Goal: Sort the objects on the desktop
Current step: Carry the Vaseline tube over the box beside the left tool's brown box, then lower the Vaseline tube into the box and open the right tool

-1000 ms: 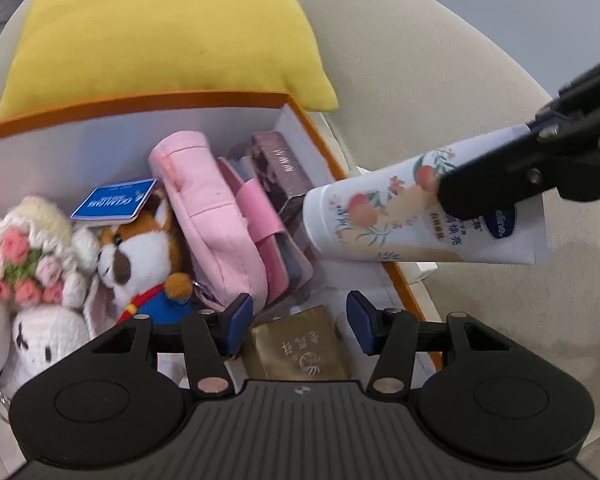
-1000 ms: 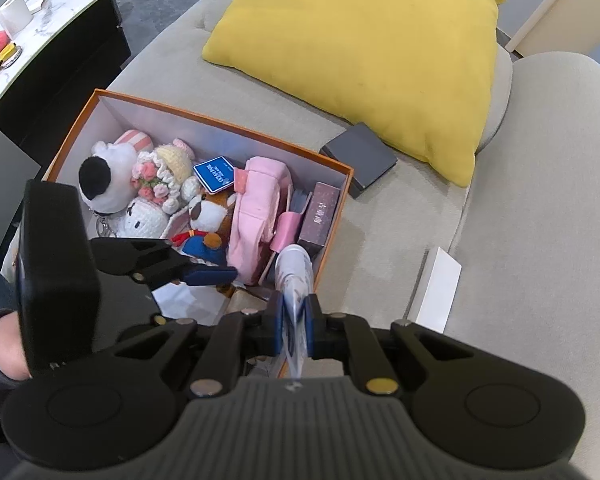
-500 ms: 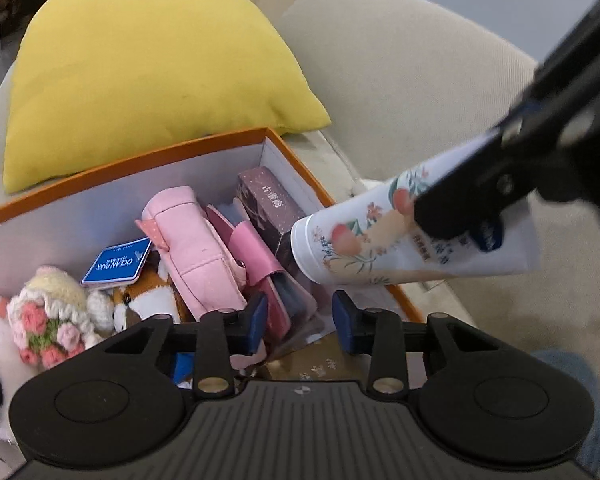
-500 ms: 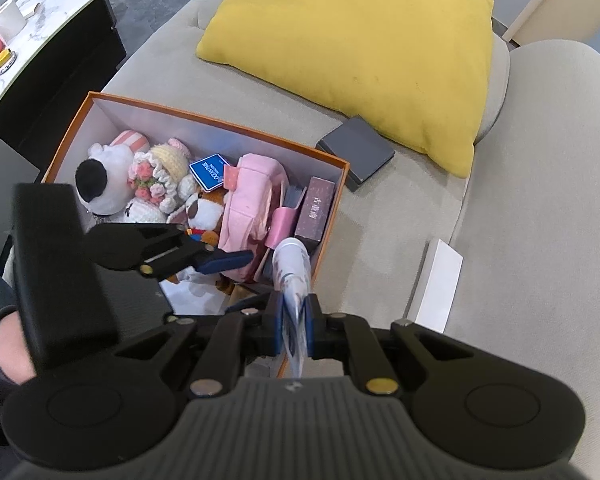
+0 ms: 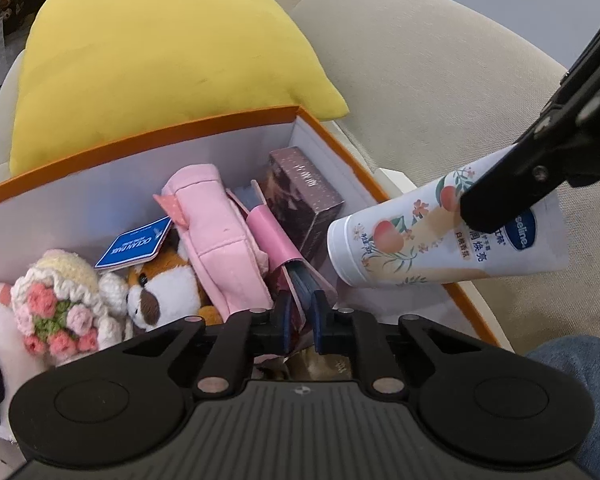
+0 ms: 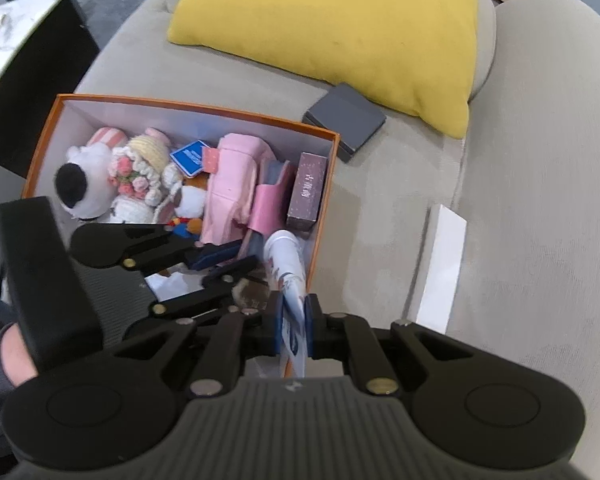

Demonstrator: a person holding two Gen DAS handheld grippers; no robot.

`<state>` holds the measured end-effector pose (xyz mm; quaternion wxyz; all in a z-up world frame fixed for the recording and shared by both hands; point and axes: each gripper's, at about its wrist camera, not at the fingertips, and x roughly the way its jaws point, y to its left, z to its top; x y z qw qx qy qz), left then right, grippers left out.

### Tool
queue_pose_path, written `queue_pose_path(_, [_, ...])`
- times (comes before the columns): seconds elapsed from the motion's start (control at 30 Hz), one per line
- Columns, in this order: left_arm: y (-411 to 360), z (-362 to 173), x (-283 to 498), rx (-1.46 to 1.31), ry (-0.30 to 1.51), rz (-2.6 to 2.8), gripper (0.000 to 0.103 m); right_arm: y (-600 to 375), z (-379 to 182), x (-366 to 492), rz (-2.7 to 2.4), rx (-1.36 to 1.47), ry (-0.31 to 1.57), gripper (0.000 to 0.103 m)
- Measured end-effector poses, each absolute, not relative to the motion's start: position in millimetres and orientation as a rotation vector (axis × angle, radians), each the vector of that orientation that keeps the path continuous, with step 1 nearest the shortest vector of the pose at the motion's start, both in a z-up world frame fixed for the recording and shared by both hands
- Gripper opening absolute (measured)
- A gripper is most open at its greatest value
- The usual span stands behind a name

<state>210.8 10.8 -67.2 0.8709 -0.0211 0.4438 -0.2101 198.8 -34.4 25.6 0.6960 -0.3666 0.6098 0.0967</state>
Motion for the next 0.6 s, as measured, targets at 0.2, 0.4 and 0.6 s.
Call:
queue_pose_path(0.2, [20,-68,206,-0.067,0.928,-0.446,0.013,-27,12,205,0.158,-0.847,1.379,0.011])
queue_pose_path(0.4, [21,-70,206,-0.083,0.922,-0.458,0.013,-22,-9,221,0.113,-0.868,1.399,0.011])
queue_pose_path(0.6, [20,-71,207,-0.088,0.917,-0.478,0.013,-22,-24,237,0.106,-0.882,1.414,0.012])
